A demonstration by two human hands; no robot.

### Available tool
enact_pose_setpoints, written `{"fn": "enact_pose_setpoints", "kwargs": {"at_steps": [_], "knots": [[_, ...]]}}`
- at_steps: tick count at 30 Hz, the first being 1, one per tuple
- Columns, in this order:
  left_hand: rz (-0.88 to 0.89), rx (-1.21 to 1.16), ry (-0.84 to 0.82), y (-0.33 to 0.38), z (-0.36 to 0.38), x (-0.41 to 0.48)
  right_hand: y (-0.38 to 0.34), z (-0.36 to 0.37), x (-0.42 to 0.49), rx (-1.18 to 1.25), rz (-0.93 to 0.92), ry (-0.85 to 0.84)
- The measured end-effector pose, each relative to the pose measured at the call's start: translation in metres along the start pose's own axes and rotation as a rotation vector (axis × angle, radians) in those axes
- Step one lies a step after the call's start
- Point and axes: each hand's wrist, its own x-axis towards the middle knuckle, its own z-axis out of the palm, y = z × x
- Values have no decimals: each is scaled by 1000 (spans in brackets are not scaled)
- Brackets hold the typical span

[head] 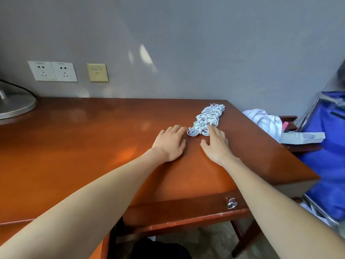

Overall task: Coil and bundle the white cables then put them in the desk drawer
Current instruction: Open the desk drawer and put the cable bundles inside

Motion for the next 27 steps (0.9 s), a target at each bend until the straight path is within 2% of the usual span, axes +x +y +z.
{"fn": "enact_pose_setpoints", "kwargs": {"at_steps": [4,8,11,17,20,27], "knots": [[-20,-62,35,0,14,18,7,3,9,77,-66,26],[-38,-54,39,-2,22,34,16,7,17,263,-113,140],[-54,-36,28,-5,26,40,20,8,26,149,-102,219],[-79,-63,70,-5,26,38,18,8,39,14,-89,127],[-102,-50,97,-6,23,32,17,11,39,-53,-67,153],[-160,-77,154,-15,9,-1,9,10,23,-51,-79,208]]}}
